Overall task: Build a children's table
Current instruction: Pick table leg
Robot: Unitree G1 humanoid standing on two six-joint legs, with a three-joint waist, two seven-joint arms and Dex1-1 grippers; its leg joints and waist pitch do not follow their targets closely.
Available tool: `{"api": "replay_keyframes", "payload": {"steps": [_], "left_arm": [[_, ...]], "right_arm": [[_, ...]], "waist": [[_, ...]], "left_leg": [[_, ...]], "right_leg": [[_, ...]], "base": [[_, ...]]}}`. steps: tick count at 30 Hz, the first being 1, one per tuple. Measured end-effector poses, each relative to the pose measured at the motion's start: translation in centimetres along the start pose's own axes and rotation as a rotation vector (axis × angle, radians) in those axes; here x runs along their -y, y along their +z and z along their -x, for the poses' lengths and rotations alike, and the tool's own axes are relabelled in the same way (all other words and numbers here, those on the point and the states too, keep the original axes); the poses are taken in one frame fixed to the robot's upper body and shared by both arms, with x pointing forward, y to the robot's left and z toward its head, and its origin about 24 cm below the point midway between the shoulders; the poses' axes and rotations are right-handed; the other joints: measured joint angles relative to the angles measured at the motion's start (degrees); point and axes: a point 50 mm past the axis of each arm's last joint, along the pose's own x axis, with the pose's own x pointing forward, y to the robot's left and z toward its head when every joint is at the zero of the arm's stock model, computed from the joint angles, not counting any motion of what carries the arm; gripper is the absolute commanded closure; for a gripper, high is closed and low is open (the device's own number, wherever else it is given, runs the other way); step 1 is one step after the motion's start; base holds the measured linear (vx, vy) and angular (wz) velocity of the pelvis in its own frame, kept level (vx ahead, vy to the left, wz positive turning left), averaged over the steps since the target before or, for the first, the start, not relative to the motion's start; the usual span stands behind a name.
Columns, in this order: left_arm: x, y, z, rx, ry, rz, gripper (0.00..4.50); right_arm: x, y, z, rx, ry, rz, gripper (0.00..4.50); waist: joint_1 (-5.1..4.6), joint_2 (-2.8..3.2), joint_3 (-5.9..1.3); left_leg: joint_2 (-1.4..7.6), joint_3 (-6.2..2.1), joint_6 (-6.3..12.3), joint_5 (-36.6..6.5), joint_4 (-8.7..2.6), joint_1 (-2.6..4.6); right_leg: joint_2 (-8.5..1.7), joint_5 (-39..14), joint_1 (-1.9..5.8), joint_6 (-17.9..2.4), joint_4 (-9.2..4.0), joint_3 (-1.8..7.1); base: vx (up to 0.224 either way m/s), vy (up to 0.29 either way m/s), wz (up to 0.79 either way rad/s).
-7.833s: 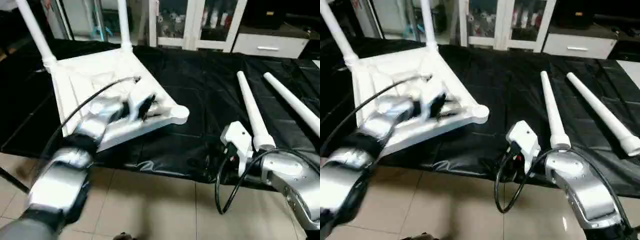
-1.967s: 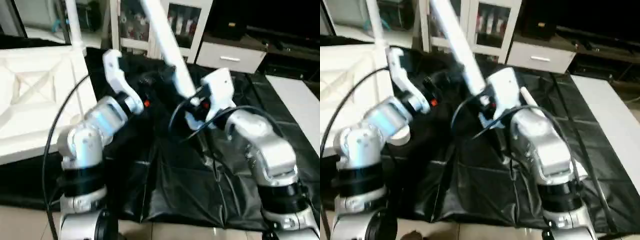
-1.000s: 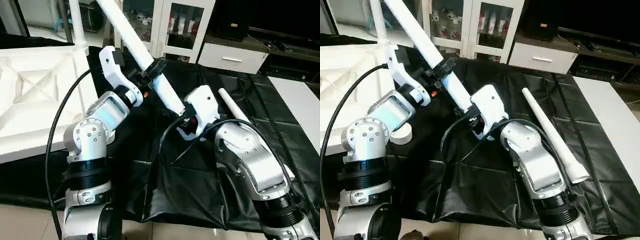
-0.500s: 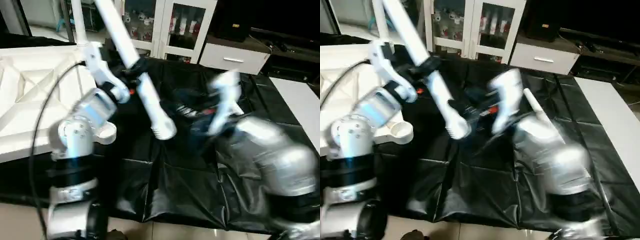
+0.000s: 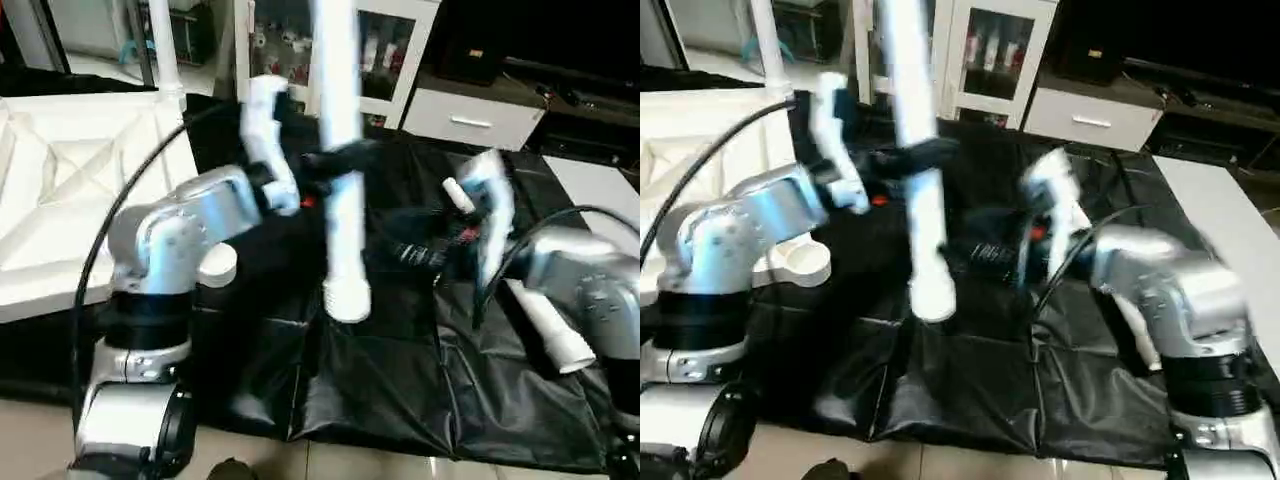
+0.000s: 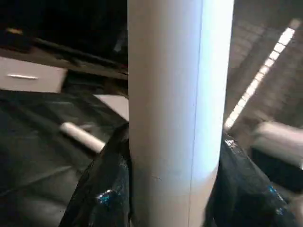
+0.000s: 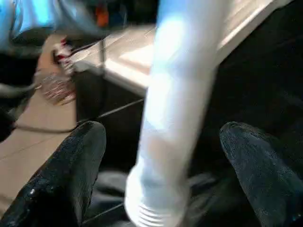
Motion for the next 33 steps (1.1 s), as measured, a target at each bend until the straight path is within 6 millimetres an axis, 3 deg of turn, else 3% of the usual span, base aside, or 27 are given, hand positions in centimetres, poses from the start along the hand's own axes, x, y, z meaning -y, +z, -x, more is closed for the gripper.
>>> {"api": "replay_keyframes", "payload": {"steps": [9, 19, 33], "left_arm": [[1.3, 1.4, -0.3, 0.019, -0.156, -0.02, 2.7], [2.6, 1.0, 0.1, -0.018, -0.347, -0.008, 2.7], [3.0, 0.7, 0.2, -0.057, -0.41, -0.02, 2.7]], "right_arm": [[-0.1, 0.2, -0.6, -0.021, 0.051, 0.004, 0.31], [-0.5, -0.1, -0.5, -0.054, 0.125, 0.007, 0.31], [-1.4, -0.9, -0.8, -0.082, 0.203, 0.006, 0.31]], "waist": [[0.3, 0.0, 0.0], [0.32, 0.0, 0.0], [0.32, 0.0, 0.0]], "left_leg": [[0.01, 0.0, 0.04, 0.0, 0.0, 0.0], [0.01, 0.01, 0.04, 0.0, 0.0, -0.01], [0.03, 0.03, 0.04, 0.0, 0.0, 0.01]], "right_leg": [[0.0, 0.0, 0.01, -0.1, 0.0, -0.02], [0.0, 0.0, 0.01, -0.1, 0.0, -0.03], [0.0, 0.0, 0.01, -0.1, 0.02, -0.03]], "base": [[0.0, 0.0, 0.0], [0.0, 0.0, 0.0], [0.0, 0.0, 0.0]]}}
